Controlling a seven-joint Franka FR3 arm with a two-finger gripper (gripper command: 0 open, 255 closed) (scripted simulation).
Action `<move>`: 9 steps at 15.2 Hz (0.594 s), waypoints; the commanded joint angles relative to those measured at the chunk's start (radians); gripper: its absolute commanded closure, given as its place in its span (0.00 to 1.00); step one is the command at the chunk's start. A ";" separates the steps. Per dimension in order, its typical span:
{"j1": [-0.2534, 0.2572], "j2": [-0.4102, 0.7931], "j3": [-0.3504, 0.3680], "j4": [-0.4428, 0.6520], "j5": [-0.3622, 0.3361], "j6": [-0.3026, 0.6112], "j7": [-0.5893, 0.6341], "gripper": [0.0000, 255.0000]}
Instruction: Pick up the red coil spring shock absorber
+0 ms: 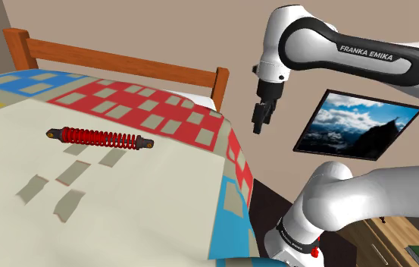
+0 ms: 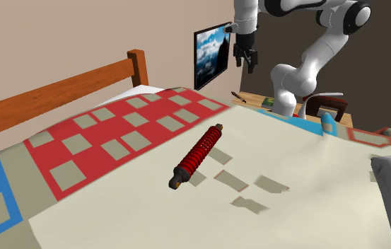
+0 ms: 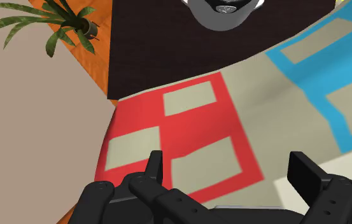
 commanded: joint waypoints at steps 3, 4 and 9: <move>0.020 0.057 0.014 0.016 0.020 0.051 0.000 0.00; 0.029 0.086 0.021 0.026 0.029 0.075 0.000 0.00; 0.073 0.233 0.056 0.090 0.071 0.185 -0.004 0.00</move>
